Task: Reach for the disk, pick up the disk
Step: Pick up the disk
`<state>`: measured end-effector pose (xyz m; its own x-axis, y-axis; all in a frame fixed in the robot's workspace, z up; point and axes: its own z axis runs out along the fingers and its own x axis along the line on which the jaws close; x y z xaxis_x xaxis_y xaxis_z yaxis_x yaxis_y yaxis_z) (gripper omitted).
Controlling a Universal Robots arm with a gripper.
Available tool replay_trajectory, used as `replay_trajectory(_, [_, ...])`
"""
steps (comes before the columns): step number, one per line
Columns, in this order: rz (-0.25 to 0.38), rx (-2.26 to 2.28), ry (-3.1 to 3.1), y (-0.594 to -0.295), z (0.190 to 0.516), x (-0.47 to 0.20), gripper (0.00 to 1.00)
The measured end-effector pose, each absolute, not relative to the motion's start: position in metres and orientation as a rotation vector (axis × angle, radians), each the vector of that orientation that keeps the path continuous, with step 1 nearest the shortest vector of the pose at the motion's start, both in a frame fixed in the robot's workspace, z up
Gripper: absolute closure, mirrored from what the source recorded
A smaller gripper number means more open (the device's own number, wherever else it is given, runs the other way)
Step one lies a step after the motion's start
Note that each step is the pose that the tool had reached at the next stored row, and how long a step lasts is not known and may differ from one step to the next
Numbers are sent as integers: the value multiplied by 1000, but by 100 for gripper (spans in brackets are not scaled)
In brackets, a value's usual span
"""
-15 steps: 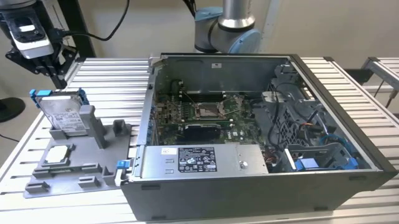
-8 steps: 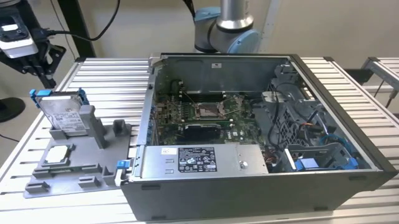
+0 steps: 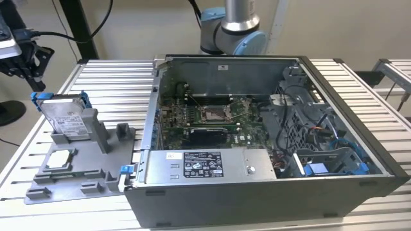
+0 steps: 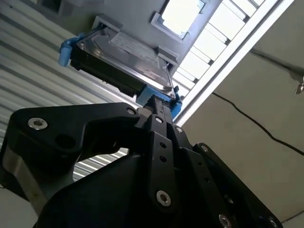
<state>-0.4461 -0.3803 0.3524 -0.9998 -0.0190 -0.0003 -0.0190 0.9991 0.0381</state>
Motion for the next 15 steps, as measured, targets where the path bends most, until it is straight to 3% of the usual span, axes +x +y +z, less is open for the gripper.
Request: replay_trajectory(15, [-60,243,-3129,-380,352,-447,100])
